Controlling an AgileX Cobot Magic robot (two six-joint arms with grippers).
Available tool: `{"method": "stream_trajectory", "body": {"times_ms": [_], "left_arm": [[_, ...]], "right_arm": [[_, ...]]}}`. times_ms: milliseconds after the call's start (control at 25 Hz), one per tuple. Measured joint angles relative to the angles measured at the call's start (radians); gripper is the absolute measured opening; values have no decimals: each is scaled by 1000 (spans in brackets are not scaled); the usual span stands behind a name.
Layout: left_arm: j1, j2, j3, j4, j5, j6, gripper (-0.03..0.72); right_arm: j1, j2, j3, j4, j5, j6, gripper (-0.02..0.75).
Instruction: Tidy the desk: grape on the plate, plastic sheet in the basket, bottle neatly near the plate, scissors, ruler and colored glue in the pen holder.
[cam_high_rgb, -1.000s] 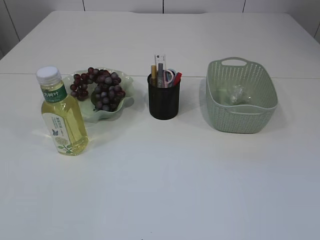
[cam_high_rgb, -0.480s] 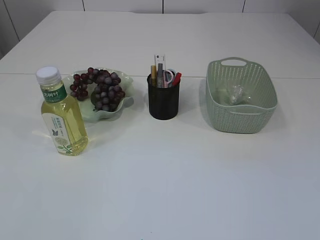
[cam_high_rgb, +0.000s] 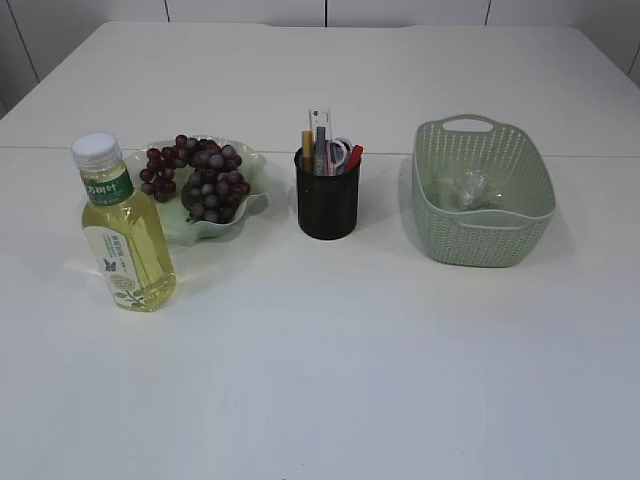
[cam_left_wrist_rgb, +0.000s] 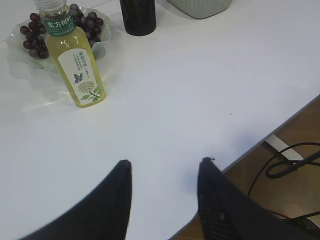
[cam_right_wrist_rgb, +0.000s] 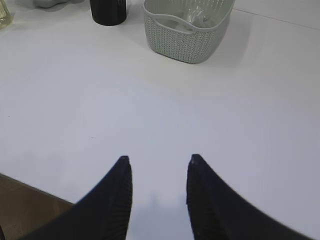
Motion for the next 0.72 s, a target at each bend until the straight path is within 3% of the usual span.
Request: {"method": "stream_trajectory", "body": {"times_ms": [200,520,720], "left_arm": [[38,0,0,-2,0,0,295],[303,0,0,-12,0,0,264],[400,0,0,-44,0,0,246]], "right_arm": [[0,0,0,-2,0,2,305],[-84,0,0,-2,0,2,305],[-93,0,0,0,0,4,305]]}}
